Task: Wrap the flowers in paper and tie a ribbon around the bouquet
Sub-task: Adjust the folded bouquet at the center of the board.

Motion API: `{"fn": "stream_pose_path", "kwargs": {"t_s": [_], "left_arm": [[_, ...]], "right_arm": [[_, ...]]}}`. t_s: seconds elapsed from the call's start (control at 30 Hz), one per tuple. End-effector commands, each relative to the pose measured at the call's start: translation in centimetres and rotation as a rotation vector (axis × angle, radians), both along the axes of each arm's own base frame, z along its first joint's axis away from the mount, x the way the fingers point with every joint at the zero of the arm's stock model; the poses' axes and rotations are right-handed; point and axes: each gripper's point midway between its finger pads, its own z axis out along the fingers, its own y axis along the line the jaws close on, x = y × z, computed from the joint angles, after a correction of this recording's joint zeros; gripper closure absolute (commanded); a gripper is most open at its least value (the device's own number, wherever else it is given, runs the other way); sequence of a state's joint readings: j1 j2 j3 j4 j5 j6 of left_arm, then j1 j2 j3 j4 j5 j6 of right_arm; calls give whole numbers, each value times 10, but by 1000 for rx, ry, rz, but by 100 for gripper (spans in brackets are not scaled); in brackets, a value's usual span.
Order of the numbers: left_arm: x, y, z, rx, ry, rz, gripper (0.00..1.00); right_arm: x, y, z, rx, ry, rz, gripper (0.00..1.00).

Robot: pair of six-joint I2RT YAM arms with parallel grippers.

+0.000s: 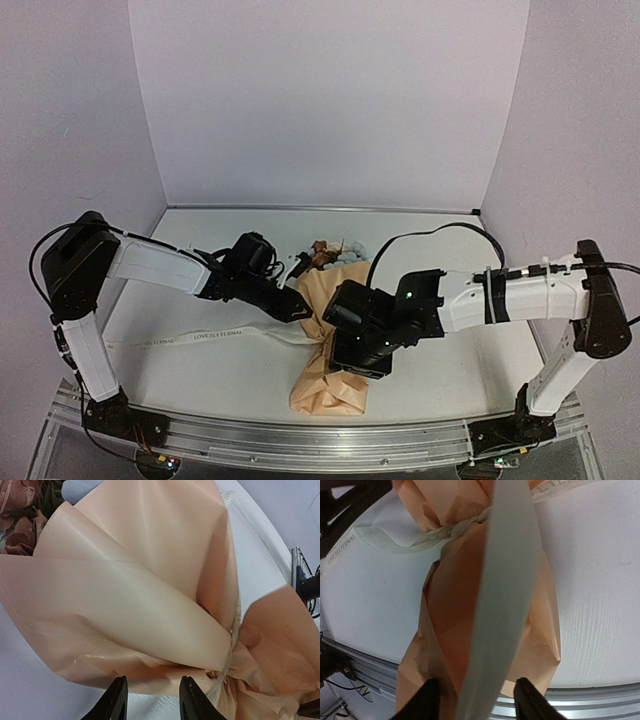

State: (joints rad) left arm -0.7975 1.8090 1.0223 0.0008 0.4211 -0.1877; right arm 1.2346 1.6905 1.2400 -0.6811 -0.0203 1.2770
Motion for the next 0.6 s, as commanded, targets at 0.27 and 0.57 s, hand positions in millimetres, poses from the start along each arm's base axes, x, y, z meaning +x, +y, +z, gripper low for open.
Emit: {"fn": "stream_pose_path", "kwargs": {"t_s": [0.27,0.57], "left_arm": [[40,11,-63,142,11,120,72],[44,14,-45,149,-15,120,72]], "right_arm": [[22,35,-3,163,-404,215,100],[10,32,3,242,-432,267,62]]}}
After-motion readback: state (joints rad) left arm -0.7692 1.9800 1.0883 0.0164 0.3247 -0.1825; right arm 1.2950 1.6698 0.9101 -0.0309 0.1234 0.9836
